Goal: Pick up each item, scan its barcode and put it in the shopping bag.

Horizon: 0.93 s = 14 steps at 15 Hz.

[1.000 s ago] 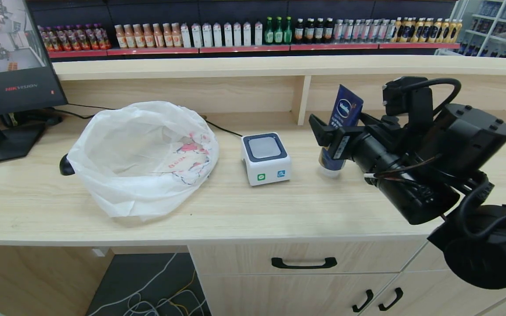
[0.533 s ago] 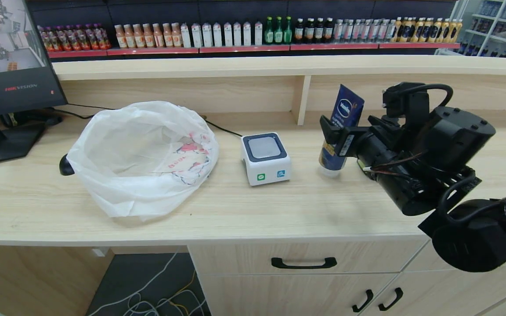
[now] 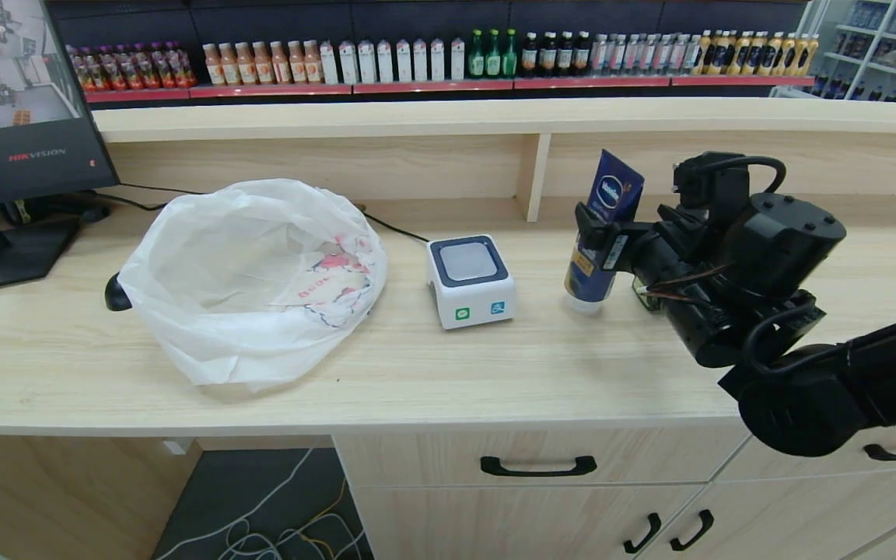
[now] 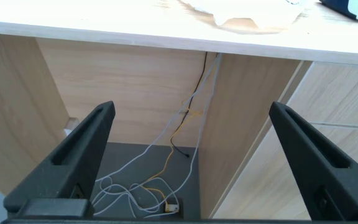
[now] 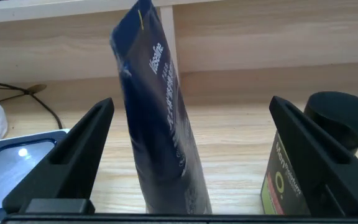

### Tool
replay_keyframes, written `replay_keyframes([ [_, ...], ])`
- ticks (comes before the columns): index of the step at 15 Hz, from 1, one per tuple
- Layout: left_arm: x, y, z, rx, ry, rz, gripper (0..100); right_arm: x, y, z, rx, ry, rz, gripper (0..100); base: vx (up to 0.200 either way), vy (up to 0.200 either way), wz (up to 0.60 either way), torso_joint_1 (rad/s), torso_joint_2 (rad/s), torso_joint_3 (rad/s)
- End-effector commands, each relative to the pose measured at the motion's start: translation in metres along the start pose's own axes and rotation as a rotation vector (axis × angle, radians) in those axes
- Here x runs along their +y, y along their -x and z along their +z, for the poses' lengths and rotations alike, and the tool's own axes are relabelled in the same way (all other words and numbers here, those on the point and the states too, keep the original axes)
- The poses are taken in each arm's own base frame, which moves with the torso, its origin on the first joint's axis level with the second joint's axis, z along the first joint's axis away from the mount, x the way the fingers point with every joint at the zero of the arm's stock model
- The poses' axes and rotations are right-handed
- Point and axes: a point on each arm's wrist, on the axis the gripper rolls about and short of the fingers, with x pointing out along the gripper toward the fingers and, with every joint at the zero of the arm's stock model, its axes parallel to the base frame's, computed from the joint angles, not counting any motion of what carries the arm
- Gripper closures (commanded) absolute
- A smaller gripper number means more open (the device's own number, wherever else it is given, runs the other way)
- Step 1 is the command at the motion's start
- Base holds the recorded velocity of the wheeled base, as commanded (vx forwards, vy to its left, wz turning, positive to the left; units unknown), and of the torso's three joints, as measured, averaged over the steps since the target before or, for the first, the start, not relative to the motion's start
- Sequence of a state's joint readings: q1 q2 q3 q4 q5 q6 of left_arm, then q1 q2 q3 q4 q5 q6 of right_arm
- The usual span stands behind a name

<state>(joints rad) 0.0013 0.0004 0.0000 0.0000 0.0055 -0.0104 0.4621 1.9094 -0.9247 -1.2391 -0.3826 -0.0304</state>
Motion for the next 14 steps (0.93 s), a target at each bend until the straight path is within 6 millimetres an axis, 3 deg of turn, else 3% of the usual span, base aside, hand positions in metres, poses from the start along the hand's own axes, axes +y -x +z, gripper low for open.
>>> replay_keyframes([
  [1,0.0,0.0,0.0,0.0,0.0,0.001,0,0.001,-0.006,-0.008,0.011,0.006,-0.001,0,0.0,0.0,0.0,0.0,0.0,0.0],
  [14,0.0,0.0,0.0,0.0,0.002,0.001,0,0.002,-0.016,-0.035,0.033,0.017,-0.009,0,0.0,0.0,0.0,0.0,0.0,0.0],
])
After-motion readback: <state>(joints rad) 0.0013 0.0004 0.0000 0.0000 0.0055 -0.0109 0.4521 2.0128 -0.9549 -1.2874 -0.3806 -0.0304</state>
